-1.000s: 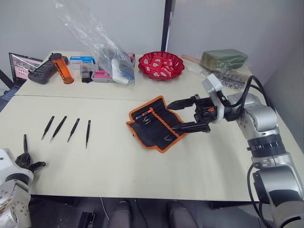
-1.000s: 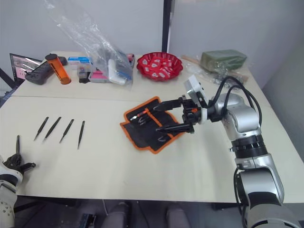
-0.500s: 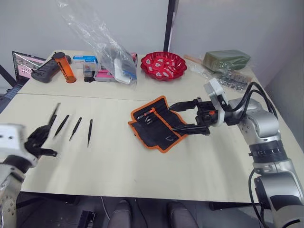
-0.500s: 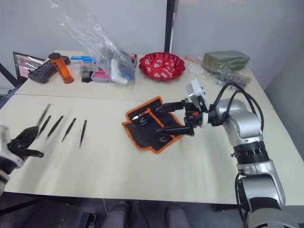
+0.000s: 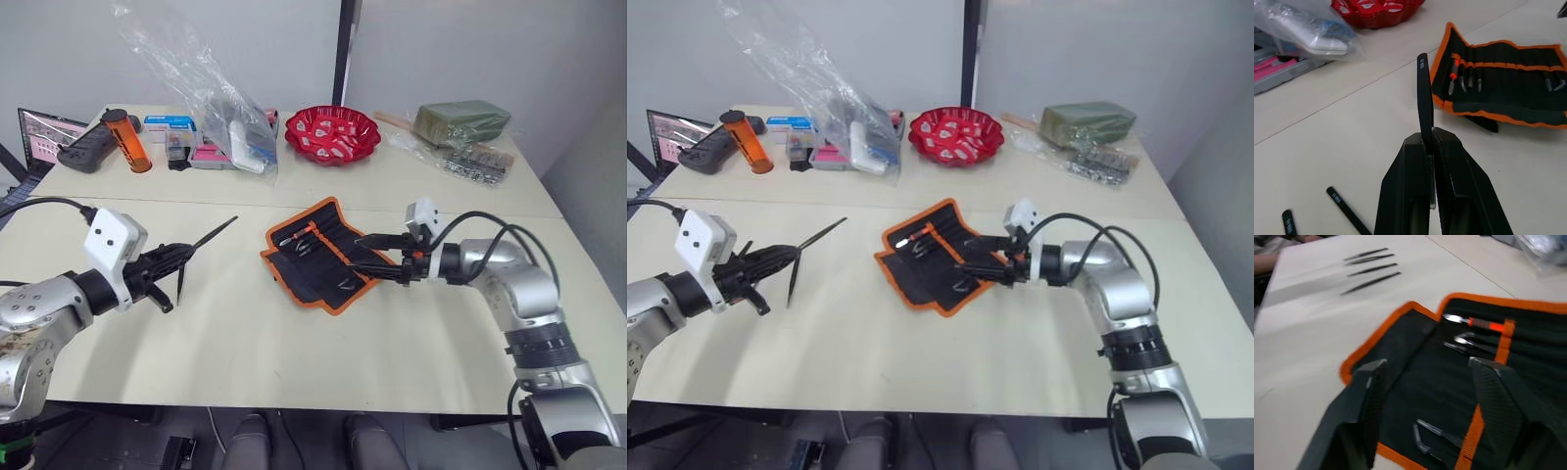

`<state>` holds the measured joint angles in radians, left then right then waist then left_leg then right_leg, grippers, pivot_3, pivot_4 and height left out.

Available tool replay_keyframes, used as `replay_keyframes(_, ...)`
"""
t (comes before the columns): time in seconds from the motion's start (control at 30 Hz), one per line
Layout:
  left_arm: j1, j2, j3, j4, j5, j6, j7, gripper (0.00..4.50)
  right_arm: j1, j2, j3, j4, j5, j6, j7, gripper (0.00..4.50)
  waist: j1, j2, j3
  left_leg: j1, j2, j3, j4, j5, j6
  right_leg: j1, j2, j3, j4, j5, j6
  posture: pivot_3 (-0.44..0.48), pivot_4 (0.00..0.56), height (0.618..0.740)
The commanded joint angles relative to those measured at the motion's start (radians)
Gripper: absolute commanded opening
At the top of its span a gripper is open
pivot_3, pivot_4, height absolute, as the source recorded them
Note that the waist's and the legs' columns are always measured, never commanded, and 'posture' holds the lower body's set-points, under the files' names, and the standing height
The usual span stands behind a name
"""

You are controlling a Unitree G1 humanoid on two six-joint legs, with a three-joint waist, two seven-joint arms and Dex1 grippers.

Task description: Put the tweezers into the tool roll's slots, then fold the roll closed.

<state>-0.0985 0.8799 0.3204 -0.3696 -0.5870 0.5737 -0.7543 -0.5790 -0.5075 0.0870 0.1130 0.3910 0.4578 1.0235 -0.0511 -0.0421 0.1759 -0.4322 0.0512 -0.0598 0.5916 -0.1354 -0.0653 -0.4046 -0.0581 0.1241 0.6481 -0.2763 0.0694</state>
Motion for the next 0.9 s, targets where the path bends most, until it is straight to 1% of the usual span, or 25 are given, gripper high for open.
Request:
replay_keyframes(0.03, -0.037, 0.014, -0.028, 0.006, 0.016, -0.018, -0.036, 0.0, 0.017, 0.04, -0.026, 0.032, -0.039, -0.077, -0.076, 1.26, 0.0, 0.0, 0.0, 0.0, 0.0, 0.0, 0.0, 0.0, 0.0, 0.0, 0.0, 0.0, 0.0, 0.0, 0.0, 0.0, 0.15, 0.74)
replay_keyframes(0.1, -0.064, 0.01, -0.054, 0.014, 0.027, -0.018, -0.044, 0.0, 0.028, 0.064, -0.025, 0.051, -0.056, -0.099, -0.104, 0.53, 0.001, 0.0, 0.0, -0.001, 0.0, 0.0, 0.0, 0.0, 0.0, 0.0, 0.0, 0.0, 0.0, 0.0, 0.0, 0.0, 0.15, 0.74)
replay_keyframes(0.17, -0.096, 0.006, -0.08, 0.028, 0.04, -0.016, -0.045, 0.0, 0.036, 0.069, -0.012, 0.063, -0.079, -0.102, -0.122, 0.02, 0.002, 0.0, 0.0, -0.001, 0.0, 0.0, 0.0, 0.0, 0.0, 0.0, 0.0, 0.0, 0.0, 0.0, 0.0, 0.0, 0.15, 0.74)
replay_keyframes(0.27, -0.162, -0.012, -0.132, 0.068, 0.073, -0.036, -0.055, 0.0, 0.044, 0.074, -0.007, 0.087, -0.113, -0.111, -0.158, 0.02, 0.006, 0.0, 0.0, -0.001, 0.0, 0.0, 0.001, 0.0, 0.0, 0.0, 0.0, 0.0, 0.0, 0.0, 0.0, 0.0, 0.15, 0.74)
replay_keyframes(0.33, -0.219, -0.022, -0.19, 0.109, 0.107, -0.058, -0.081, 0.0, 0.049, 0.075, -0.002, 0.111, -0.134, -0.121, -0.172, 0.02, 0.006, 0.0, 0.0, -0.001, 0.0, 0.0, 0.001, 0.0, 0.0, 0.001, 0.0, 0.0, 0.0, 0.001, 0.001, 0.0, 0.15, 0.74)
replay_keyframes(0.53, -0.357, -0.075, -0.326, 0.209, 0.194, -0.108, -0.13, 0.0, 0.093, 0.07, 0.036, 0.152, -0.191, -0.163, -0.163, 0.02, 0.006, 0.0, 0.0, -0.001, -0.001, -0.001, 0.001, 0.0, 0.0, 0.001, 0.0, 0.0, 0.0, 0.001, 0.001, 0.0, 0.15, 0.74)
replay_keyframes(0.77, -0.442, -0.146, -0.429, 0.297, 0.287, -0.121, -0.14, 0.0, 0.152, 0.064, 0.035, 0.165, -0.215, -0.195, -0.18, 0.02, 0.006, 0.0, 0.0, 0.001, -0.001, -0.001, 0.001, 0.0, 0.0, 0.004, 0.001, 0.0, 0.0, 0.001, 0.002, 0.0, 0.15, 0.74)
replay_keyframes(0.9, -0.485, -0.177, -0.488, 0.377, 0.359, -0.139, -0.141, 0.0, 0.166, 0.076, 0.029, 0.165, -0.202, -0.189, -0.193, 0.02, 0.007, 0.0, 0.0, 0.004, -0.001, -0.002, 0.002, 0.0, 0.0, 0.009, 0.001, 0.0, 0.0, 0.001, 0.003, 0.0, 0.15, 0.74)
